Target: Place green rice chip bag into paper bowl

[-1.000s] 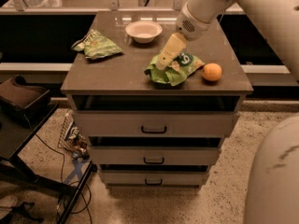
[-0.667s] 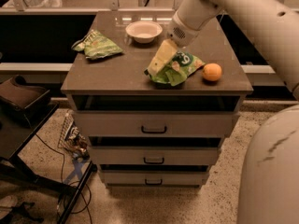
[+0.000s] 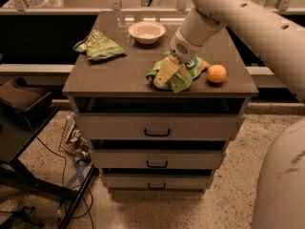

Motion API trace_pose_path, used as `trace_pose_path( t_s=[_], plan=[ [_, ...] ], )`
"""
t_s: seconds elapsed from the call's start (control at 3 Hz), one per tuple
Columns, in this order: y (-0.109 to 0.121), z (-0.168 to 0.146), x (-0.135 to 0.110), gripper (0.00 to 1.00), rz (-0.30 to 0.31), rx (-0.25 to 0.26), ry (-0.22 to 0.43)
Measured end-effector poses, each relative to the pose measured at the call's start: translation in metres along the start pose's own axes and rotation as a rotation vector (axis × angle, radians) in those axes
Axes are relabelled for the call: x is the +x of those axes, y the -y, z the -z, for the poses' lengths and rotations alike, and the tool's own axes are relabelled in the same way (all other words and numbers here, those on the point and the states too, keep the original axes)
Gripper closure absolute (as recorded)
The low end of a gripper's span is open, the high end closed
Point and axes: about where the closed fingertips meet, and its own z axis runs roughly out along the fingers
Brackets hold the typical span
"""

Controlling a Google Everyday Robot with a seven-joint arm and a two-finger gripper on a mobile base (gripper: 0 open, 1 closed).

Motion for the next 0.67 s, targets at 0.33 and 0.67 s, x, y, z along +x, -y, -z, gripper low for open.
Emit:
trace_pose_path(
  t_s=[0.33, 0.67],
  plan=[
    [-0.0001, 0.002, -0.0009, 0.76, 0.0, 0.0, 0.0],
    [-0.0002, 0.0024, -0.0012, 1.0, 0.0, 0.0, 0.0]
  ],
)
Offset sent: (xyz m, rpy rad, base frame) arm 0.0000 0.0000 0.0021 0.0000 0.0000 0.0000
